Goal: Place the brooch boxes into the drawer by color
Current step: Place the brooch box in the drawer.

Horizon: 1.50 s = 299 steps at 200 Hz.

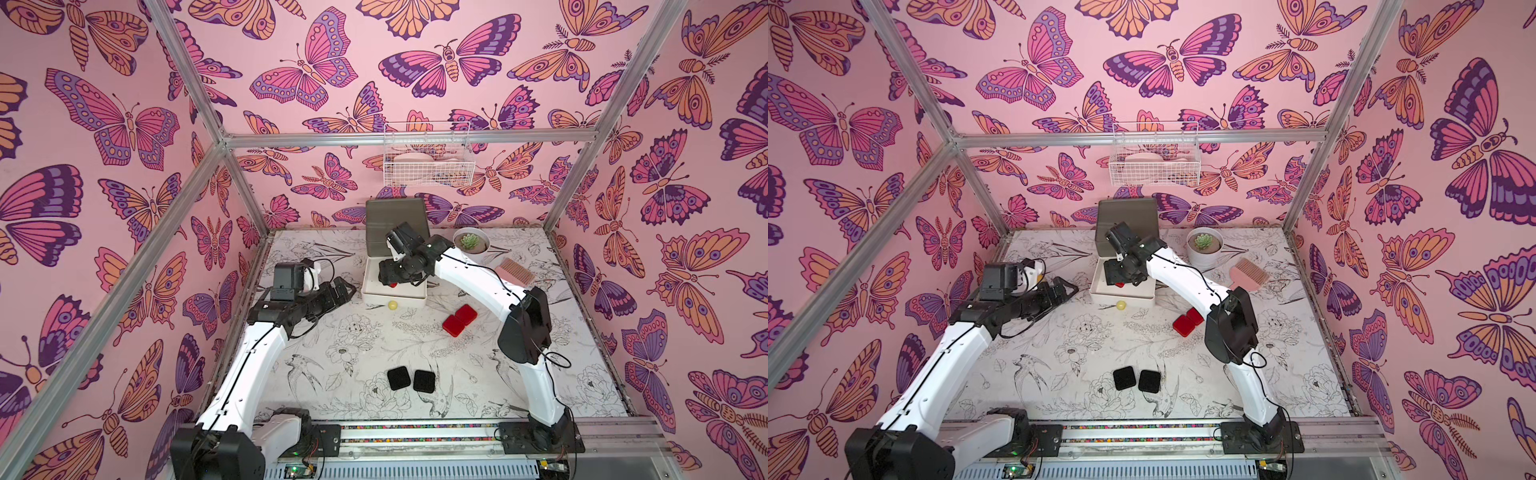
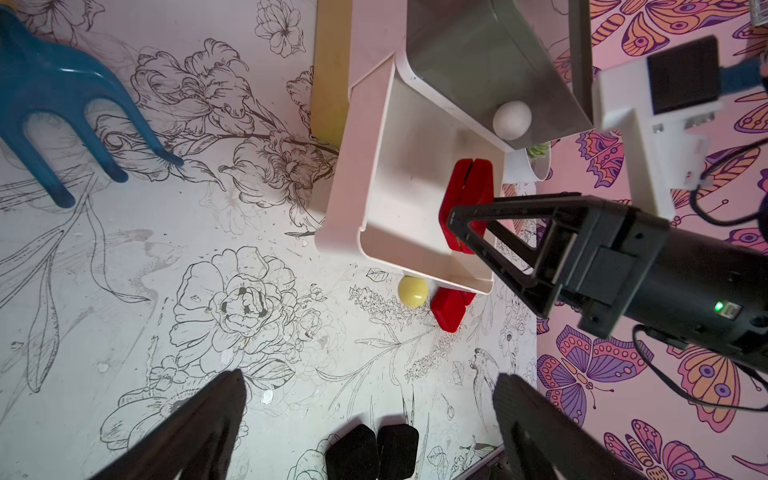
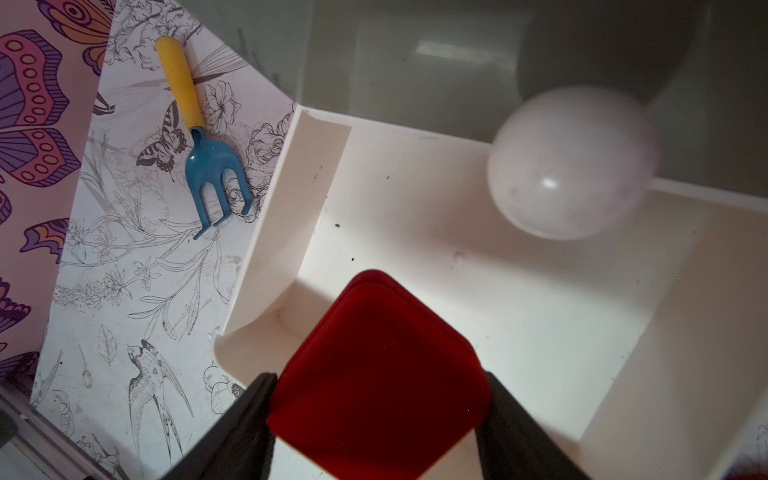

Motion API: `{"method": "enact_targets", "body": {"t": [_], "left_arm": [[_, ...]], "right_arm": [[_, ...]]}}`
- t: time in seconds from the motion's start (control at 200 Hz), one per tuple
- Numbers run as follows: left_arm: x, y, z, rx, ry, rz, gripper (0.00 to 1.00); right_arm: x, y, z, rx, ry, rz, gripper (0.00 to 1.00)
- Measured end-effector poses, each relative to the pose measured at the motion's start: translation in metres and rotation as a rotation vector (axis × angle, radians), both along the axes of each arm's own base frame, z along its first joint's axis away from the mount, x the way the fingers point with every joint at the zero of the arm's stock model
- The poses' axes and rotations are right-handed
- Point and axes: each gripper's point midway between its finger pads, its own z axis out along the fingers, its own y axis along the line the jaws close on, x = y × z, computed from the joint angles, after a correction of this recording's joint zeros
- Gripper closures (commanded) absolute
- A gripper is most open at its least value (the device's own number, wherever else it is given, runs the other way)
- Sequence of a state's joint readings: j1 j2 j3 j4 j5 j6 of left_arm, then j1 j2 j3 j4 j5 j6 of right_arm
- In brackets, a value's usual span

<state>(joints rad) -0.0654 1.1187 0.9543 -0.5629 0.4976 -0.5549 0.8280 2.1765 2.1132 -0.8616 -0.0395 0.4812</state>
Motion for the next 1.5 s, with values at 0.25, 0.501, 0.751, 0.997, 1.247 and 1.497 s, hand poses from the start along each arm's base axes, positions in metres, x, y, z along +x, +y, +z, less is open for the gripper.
{"method": "enact_targets", "body": {"t": [0.25,0.501,0.751,0.997,1.247,1.497], "left_arm": [[-0.003,-0.001,-0.001,-0.006,0.008,-0.003,0.0],[-0.007,-0.003,0.004,-0.019,-0.003,-0.01,0.0],[-0.014,-0.004,-0.005,-0.027,0.019,-0.014,0.0],[-0.016,-0.004,-0.004,-0.03,0.015,-0.016,0.0],[-0.016,-0.004,-0.004,-0.03,0.016,-0.017,0.0],[-0.02,-0.004,-0.004,-0.029,0.023,-0.017,0.0]], "right_arm": [[0.006,0.014,-0.007,0.003,-0.01,0.012,0.37],[0.004,0.018,-0.025,-0.028,0.003,0.021,0.36],[0.005,0.019,-0.043,-0.057,0.017,0.02,0.29],[0.006,0.018,-0.046,-0.07,0.012,0.016,0.22],[0.007,0.017,-0.046,-0.075,0.007,0.012,0.02],[0.008,0.016,-0.045,-0.085,-0.006,0.011,0.01]]}}
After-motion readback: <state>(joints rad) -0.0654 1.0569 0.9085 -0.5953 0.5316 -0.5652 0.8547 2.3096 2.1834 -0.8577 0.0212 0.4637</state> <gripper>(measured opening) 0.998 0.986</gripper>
